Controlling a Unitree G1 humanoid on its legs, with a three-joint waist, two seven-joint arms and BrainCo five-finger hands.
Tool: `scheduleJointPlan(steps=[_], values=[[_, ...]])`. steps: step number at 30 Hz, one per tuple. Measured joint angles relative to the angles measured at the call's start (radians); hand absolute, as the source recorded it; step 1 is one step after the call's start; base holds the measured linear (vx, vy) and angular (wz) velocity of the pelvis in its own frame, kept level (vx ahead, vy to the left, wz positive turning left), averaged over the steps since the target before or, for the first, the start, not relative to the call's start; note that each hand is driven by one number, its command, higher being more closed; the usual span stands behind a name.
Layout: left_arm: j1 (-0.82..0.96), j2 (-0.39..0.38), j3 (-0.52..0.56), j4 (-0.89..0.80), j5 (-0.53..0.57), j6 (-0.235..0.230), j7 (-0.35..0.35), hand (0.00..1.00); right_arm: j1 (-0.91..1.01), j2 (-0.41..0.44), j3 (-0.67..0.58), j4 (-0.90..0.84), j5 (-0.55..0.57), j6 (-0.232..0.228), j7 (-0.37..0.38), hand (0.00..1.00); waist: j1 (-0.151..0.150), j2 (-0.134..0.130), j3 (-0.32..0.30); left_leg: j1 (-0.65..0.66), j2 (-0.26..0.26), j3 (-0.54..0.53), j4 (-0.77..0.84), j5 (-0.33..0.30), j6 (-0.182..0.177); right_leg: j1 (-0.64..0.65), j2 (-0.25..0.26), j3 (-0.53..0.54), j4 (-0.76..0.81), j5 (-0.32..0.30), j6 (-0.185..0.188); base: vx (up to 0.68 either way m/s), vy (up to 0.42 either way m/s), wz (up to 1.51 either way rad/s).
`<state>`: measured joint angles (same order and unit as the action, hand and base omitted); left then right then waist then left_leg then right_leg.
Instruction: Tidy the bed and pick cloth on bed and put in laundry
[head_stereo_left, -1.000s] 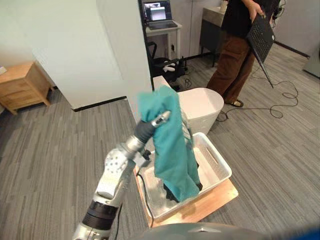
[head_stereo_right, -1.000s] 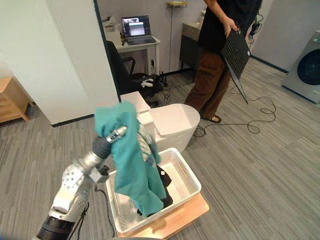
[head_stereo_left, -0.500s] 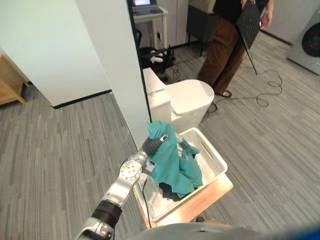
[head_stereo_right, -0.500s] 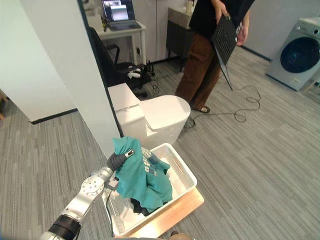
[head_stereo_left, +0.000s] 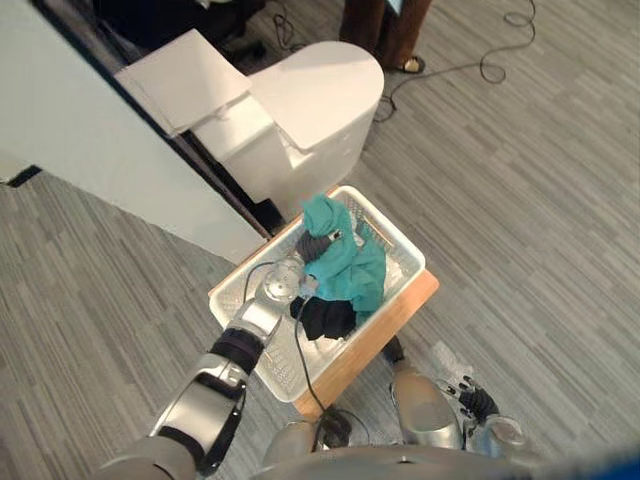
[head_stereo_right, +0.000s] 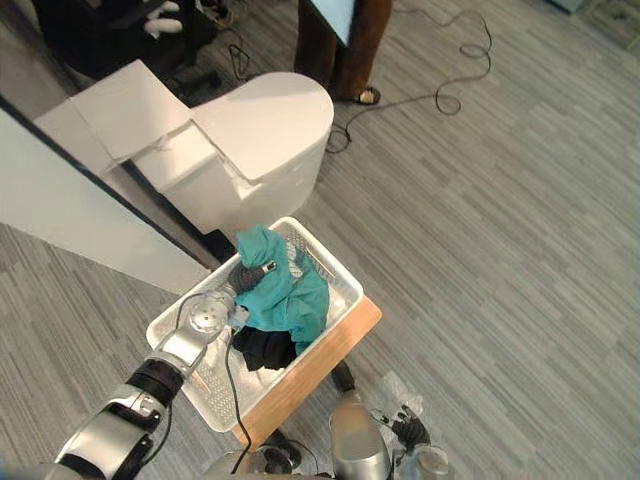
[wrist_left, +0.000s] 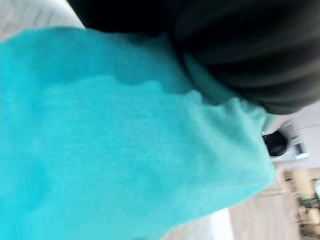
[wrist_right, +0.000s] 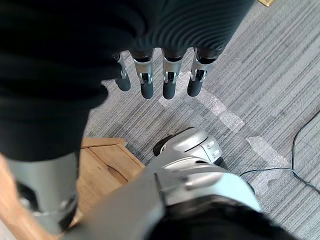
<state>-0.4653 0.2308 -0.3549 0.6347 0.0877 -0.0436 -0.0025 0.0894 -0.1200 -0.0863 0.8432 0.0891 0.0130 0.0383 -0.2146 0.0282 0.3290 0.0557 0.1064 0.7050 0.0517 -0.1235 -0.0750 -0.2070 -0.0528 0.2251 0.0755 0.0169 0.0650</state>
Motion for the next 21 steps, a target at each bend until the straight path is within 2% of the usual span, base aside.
scheduleJointPlan(steps=[4,5,8,11,14,19,21], values=[[0.026,-0.041,-0.001,0.038,0.023,0.010,0.000,1.00,-0.004,0.004,-0.001,-0.025,-0.003,-0.011,0.000,0.00,0.001,0.001,0.033,-0.005,0.007,0.004,0.020,-0.003,-0.003,-0.009,0.002,0.004,0.017,0.000,0.000,-0.05,-0.049,-0.03],[0.038,-0.053,-0.001,0.038,0.025,0.010,0.003,0.00,-0.005,0.004,-0.002,-0.027,-0.003,-0.021,-0.001,0.00,0.006,0.001,0.040,-0.007,0.010,0.005,0.026,-0.005,-0.004,-0.013,0.004,0.005,0.024,0.000,0.000,-0.08,-0.063,-0.02],[0.081,-0.070,-0.001,0.040,0.063,0.011,0.035,0.00,-0.006,0.004,-0.003,-0.027,-0.004,-0.030,-0.001,0.00,0.010,0.005,0.042,-0.007,0.023,0.005,0.039,-0.023,-0.004,-0.014,0.014,0.006,0.032,-0.001,0.001,-0.08,-0.047,-0.02],[0.097,-0.082,0.004,0.079,0.056,0.032,0.098,0.00,-0.007,0.003,-0.007,-0.022,-0.004,-0.043,-0.002,0.00,0.010,0.011,0.045,-0.007,0.025,0.004,0.037,-0.029,-0.002,-0.013,0.016,0.001,0.032,-0.001,0.002,-0.09,-0.042,0.04],[0.122,-0.082,0.050,0.085,0.040,0.034,0.123,0.00,-0.007,0.002,-0.013,-0.014,-0.004,-0.045,-0.003,0.00,0.009,0.016,0.046,-0.007,0.026,-0.001,0.034,-0.029,-0.002,-0.011,0.015,-0.017,0.030,-0.002,0.002,-0.08,-0.051,0.05],[0.169,-0.064,0.108,0.073,-0.034,-0.042,0.136,0.00,-0.007,0.001,-0.033,0.044,-0.004,-0.053,-0.006,0.00,-0.007,0.026,0.039,0.033,0.019,-0.038,-0.021,0.012,0.000,0.042,0.010,-0.066,0.005,-0.002,0.002,-0.05,-0.053,0.25],[0.205,-0.052,0.129,0.031,-0.070,-0.072,0.132,0.00,-0.004,-0.004,-0.035,0.063,-0.004,-0.053,-0.007,0.00,-0.014,0.039,0.021,0.051,0.015,-0.060,-0.053,0.029,-0.001,0.066,0.009,-0.089,-0.009,-0.002,0.001,-0.01,-0.033,0.35]])
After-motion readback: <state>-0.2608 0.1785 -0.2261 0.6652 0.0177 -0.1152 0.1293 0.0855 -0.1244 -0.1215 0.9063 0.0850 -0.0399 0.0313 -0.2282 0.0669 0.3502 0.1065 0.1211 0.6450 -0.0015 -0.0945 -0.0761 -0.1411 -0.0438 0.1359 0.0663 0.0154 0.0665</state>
